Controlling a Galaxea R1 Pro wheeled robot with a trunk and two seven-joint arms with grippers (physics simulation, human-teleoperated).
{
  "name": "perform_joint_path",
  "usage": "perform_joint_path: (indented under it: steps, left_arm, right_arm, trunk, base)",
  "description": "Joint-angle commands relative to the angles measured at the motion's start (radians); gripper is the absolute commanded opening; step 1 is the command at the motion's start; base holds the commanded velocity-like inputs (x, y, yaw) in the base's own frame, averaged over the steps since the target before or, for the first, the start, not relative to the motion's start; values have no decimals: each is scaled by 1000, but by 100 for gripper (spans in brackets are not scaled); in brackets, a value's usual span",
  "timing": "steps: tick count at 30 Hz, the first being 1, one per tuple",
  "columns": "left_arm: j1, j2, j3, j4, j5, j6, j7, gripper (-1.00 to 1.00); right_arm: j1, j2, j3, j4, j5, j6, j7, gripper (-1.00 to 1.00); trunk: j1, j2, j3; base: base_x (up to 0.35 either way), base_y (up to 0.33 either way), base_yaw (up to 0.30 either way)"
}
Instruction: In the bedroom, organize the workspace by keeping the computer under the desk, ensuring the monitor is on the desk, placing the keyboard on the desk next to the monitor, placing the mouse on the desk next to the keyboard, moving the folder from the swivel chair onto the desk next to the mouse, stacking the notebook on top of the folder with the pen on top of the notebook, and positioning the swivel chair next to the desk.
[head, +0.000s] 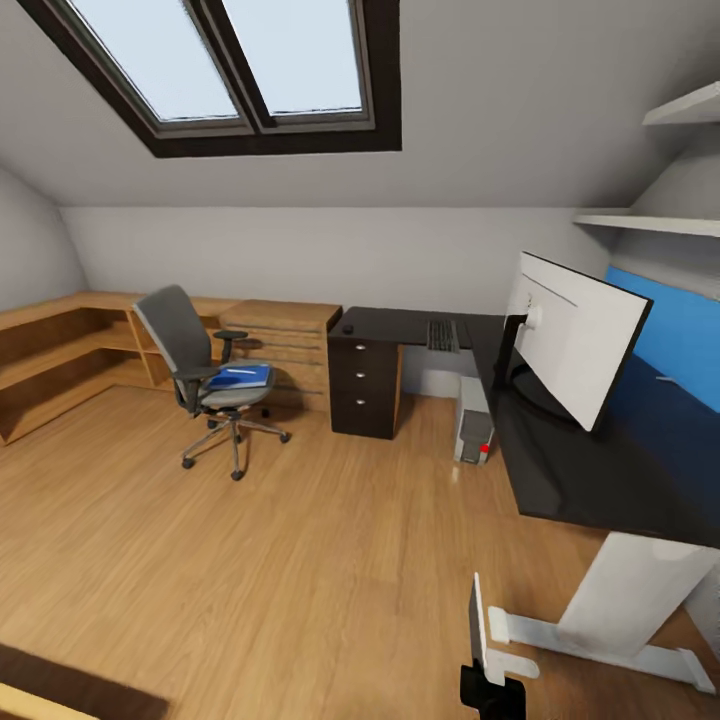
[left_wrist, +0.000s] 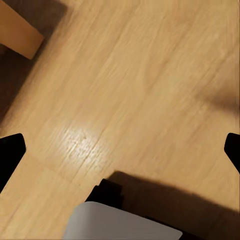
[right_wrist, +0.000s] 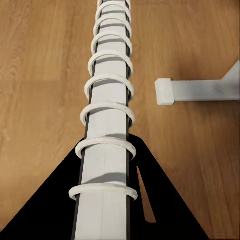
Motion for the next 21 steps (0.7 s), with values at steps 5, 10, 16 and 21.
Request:
perform_joint_path:
  steps: [5, 10, 16, 21]
  left_arm:
    - [-1, -1, -9, 0, 8, -2, 5, 100]
    - [-1, -8, -9, 1, 5, -2, 5, 100]
    - [-1, -14, -9, 2, 4, 0, 2, 100]
    - [-1, -15, -9, 3, 5, 0, 0, 100]
  right_arm:
    - [2, 1, 8, 2, -6, -3, 29, -100]
    - [8, 1, 8, 2, -7, -4, 48, -100]
    - [11, 0, 8, 2, -9, -35, 54, -100]
    - [11, -1, 8, 2, -9, -55, 55, -100]
  trunk:
    - [0, -1, 5]
    - [0, -1, 11]
    - [0, -1, 18]
    - [0, -1, 23]
  base:
    - [0, 327, -195]
    - [0, 333, -198]
    - [0, 207, -210]
    - [0, 44, -226]
